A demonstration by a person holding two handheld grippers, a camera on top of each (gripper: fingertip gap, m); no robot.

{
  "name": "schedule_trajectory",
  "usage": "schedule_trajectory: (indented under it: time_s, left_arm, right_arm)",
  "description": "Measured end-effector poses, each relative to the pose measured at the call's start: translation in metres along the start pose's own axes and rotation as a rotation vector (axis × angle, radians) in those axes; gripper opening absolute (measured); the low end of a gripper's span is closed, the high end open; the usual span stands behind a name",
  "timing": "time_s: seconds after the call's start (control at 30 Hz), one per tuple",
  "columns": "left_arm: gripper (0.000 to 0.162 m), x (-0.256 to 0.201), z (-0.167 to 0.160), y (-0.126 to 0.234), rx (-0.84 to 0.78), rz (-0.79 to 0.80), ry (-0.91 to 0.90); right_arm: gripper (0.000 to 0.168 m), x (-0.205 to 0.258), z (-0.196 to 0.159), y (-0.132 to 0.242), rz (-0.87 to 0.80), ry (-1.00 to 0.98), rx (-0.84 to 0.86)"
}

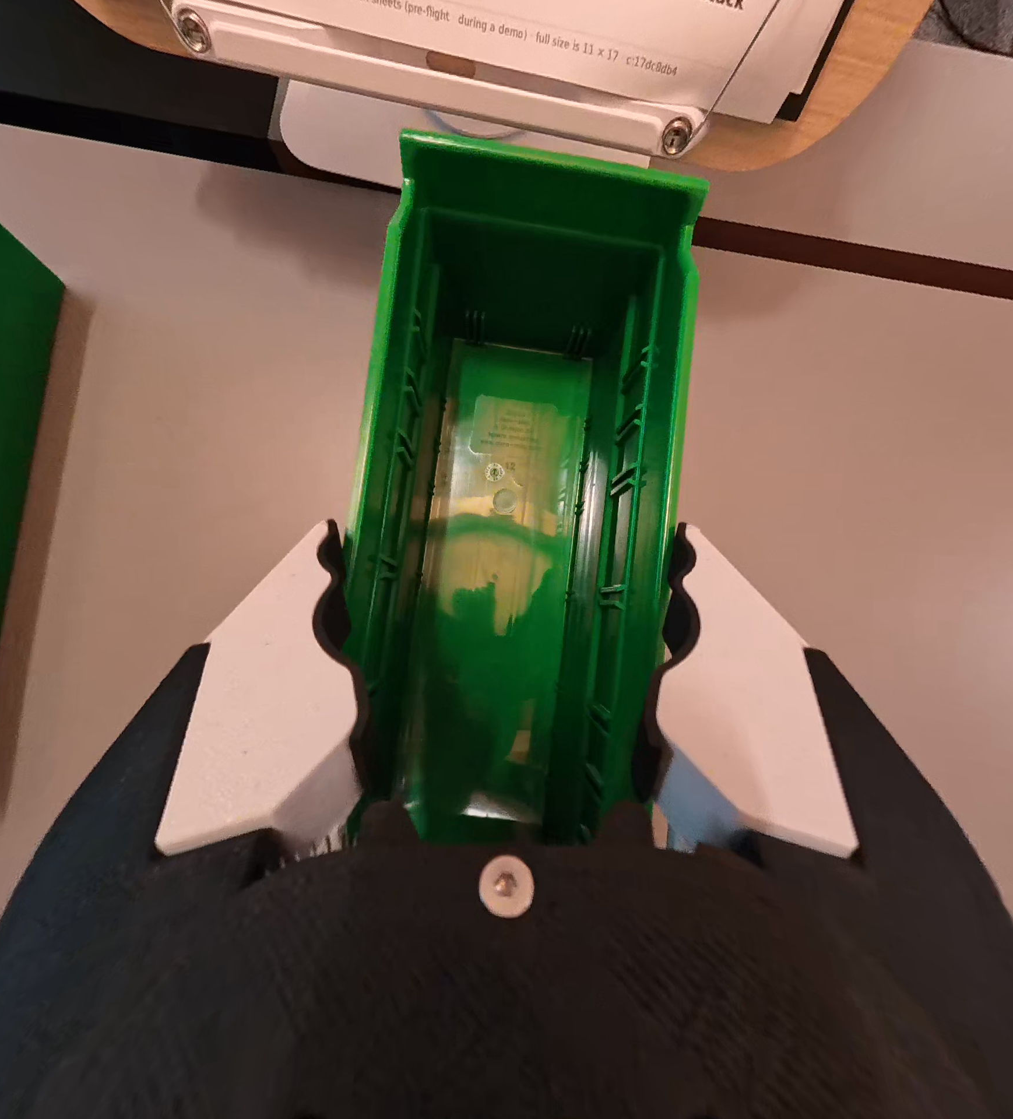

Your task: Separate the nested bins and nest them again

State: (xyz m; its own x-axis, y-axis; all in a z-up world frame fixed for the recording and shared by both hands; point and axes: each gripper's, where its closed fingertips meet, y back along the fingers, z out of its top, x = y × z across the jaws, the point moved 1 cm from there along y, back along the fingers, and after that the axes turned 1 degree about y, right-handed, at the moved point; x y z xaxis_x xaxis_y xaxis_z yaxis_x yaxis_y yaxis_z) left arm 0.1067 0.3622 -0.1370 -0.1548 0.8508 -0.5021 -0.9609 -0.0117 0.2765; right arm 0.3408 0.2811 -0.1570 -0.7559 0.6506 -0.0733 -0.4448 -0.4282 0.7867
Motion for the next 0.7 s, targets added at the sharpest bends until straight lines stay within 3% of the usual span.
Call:
schedule_trajectory:
  time_s: [0.33, 0.43, 0.7]
  left_arm:
    - [0.091, -0.004, -0.001, -0.001, 0.004, -0.023, 0.009]
    - [0.091, -0.006, -0.002, -0.002, 0.015, -0.027, 0.002]
    - [0.091, -0.008, -0.001, -0.001, 0.008, -0.037, 0.01]
  right_arm:
    - [0.109, 0.001, -0.011, 0.005, 0.031, -0.017, 0.037]
    - [0.117, 0.003, -0.021, 0.003, 0.037, 0.008, 0.102]
    - [0.102, 0.0, -0.016, 0.002, 0.03, 0.011, 0.088]
